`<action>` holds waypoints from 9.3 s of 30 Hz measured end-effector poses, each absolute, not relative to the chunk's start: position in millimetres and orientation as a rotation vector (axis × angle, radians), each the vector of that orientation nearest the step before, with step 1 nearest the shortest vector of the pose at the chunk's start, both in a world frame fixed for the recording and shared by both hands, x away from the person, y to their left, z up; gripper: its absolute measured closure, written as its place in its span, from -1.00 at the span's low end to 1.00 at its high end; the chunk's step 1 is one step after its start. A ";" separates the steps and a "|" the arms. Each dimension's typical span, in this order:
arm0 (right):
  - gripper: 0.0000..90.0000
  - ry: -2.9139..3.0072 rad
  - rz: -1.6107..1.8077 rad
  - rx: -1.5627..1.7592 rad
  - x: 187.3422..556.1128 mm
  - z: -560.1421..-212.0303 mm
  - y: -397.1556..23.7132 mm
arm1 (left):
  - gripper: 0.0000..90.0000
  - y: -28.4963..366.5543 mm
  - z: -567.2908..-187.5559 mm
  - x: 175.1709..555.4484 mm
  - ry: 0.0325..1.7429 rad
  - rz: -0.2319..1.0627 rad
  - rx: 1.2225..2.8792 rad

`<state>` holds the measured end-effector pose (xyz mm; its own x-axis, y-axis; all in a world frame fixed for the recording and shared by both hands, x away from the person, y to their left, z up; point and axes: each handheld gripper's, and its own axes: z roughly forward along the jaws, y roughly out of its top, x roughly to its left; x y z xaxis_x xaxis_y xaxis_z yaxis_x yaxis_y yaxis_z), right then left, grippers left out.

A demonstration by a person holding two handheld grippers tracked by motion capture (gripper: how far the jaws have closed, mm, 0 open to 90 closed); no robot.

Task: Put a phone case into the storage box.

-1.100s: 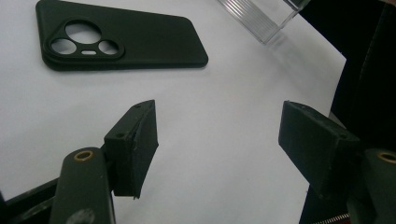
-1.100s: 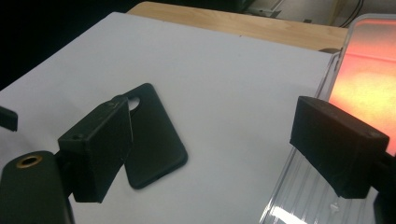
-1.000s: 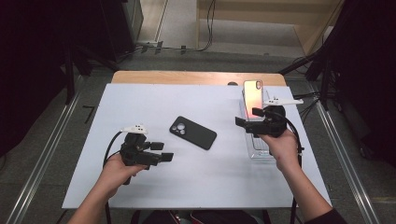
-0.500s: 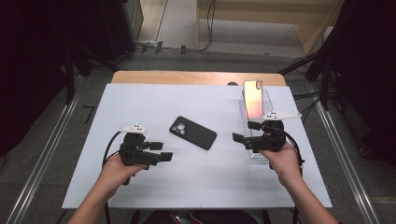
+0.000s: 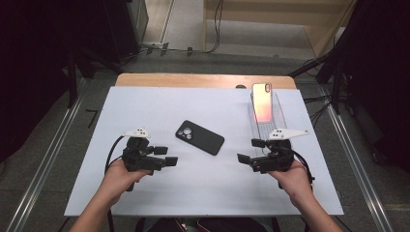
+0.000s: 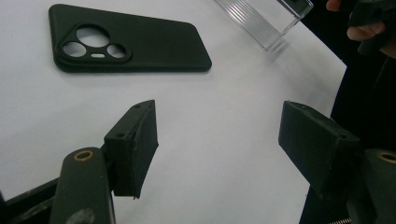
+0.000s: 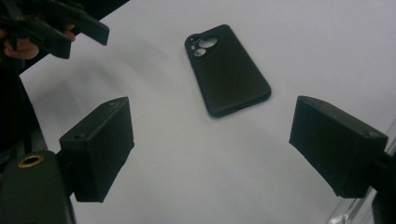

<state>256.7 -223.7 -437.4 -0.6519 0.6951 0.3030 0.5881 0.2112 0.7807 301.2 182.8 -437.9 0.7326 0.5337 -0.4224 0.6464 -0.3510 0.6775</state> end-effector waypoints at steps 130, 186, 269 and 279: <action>-0.73 2.569 1.425 0.966 404.3 -468.6 -108.9 | -0.32 179.2 -434.9 313.6 0.892 -0.112 2.036; -0.88 2.632 1.081 0.817 395.1 -519.3 -89.6 | -0.32 183.7 -433.7 315.2 0.905 -0.103 2.022; -0.71 2.280 1.443 1.562 298.8 -474.2 -104.7 | -0.32 170.9 -409.8 324.6 1.144 -0.151 1.878; -0.71 2.190 1.505 1.594 291.5 -477.9 -97.4 | -0.32 158.4 -409.5 338.4 1.215 -0.146 1.864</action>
